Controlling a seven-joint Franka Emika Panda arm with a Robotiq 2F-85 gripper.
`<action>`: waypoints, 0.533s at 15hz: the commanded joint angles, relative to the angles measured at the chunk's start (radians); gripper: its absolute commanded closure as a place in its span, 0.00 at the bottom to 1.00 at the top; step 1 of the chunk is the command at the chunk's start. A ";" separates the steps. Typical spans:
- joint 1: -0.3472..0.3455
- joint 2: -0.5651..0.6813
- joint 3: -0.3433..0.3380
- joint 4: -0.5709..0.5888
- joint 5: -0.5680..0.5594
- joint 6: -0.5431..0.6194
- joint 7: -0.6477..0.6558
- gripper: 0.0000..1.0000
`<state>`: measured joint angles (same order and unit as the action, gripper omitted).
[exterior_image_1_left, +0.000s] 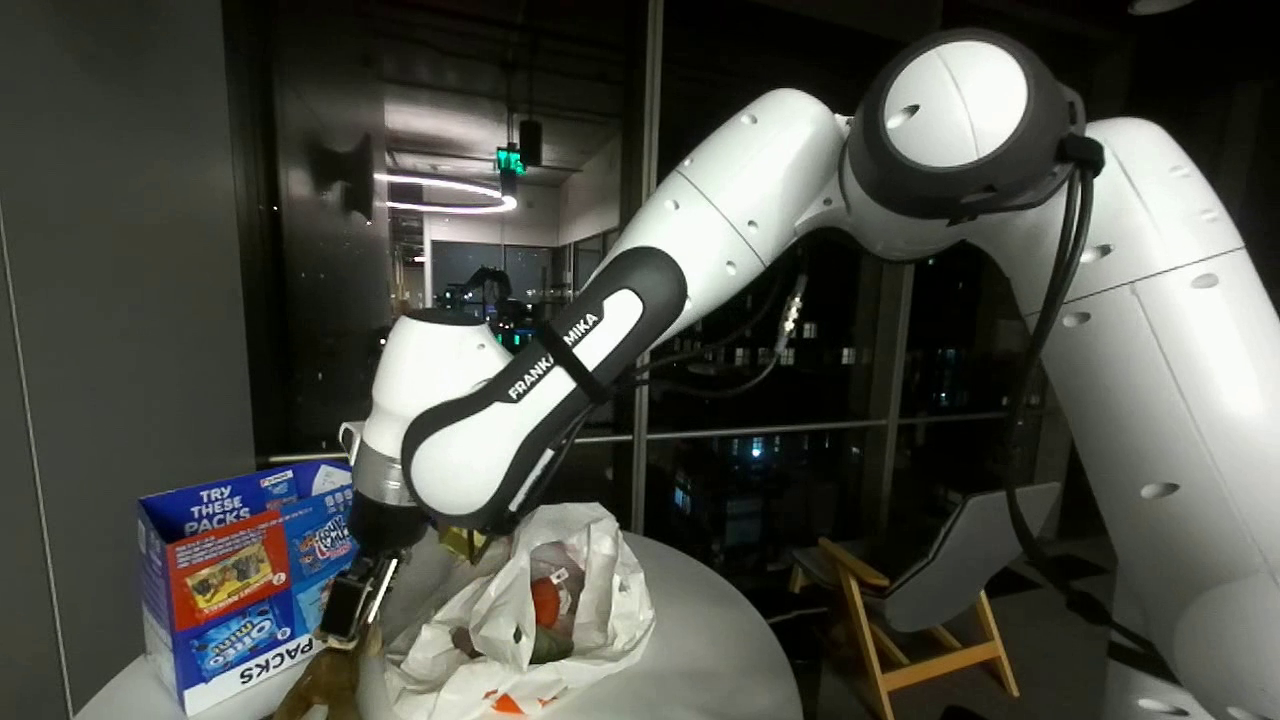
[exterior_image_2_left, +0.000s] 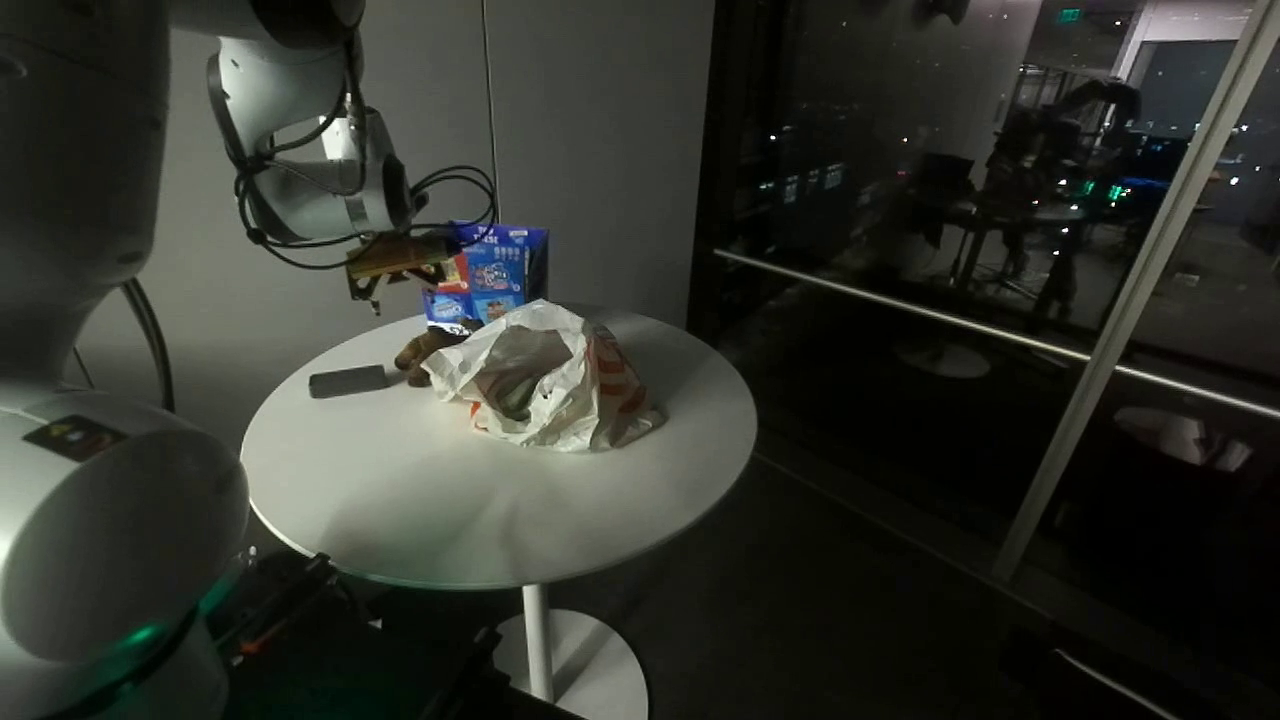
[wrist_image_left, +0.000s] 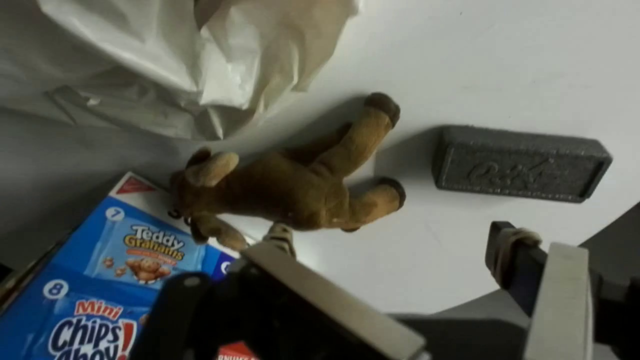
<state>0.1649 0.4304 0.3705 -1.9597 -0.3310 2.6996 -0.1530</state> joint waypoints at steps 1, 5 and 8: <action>0.036 0.128 -0.029 0.189 0.096 -0.005 -0.094 0.00; 0.011 0.253 -0.009 0.337 0.207 -0.038 -0.177 0.00; 0.011 0.341 -0.021 0.444 0.250 -0.099 -0.183 0.00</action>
<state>0.1754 0.6700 0.3497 -1.6626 -0.1353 2.6695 -0.2950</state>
